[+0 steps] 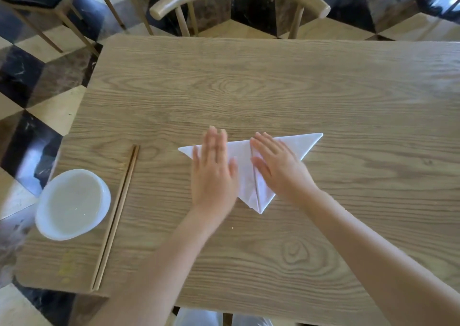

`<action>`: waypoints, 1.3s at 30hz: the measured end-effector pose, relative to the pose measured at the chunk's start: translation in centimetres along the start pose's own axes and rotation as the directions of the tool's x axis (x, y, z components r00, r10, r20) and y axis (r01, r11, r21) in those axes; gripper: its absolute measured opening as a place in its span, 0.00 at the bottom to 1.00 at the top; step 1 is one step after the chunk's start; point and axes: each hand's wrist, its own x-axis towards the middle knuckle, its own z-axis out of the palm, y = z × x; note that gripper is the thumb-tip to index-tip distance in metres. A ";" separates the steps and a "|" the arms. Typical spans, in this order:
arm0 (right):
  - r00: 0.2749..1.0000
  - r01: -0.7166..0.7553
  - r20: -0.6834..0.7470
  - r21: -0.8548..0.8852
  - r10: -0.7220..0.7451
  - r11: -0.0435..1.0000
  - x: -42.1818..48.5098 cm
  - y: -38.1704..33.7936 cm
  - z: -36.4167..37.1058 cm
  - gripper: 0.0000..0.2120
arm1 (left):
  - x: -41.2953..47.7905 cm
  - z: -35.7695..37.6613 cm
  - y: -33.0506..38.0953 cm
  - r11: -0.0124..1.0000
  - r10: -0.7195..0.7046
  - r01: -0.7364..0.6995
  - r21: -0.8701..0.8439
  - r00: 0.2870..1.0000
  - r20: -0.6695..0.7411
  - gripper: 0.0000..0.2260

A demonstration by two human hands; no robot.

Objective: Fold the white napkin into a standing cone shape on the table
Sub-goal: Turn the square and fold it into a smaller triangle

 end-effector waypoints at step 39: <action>0.842 -0.048 0.525 0.303 -0.124 0.952 7.5 -1.9 -8.6 0.04 | -2.0 1.0 6.5 0.904 -0.187 0.153 -0.400 0.981 -0.047 0.31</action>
